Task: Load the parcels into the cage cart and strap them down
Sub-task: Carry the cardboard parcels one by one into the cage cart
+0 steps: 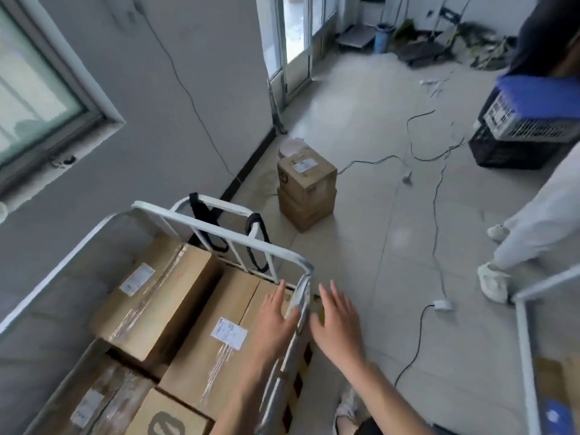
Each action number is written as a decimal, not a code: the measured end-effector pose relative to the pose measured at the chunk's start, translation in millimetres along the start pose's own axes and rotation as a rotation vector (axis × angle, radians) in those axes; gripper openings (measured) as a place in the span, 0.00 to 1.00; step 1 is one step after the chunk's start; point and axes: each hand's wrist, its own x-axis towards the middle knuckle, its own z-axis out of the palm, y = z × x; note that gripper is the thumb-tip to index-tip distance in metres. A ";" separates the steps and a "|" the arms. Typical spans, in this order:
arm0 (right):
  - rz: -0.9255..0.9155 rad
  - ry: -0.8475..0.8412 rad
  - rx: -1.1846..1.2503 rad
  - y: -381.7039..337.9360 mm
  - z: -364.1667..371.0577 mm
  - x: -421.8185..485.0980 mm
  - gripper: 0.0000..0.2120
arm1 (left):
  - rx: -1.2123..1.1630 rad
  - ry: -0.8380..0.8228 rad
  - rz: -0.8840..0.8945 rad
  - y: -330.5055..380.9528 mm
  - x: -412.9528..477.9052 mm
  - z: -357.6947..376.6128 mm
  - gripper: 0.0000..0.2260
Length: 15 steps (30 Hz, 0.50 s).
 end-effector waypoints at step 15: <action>0.002 0.081 0.123 89.8 -146.0 192.2 0.31 | -0.011 0.015 0.069 165.2 188.9 81.1 0.30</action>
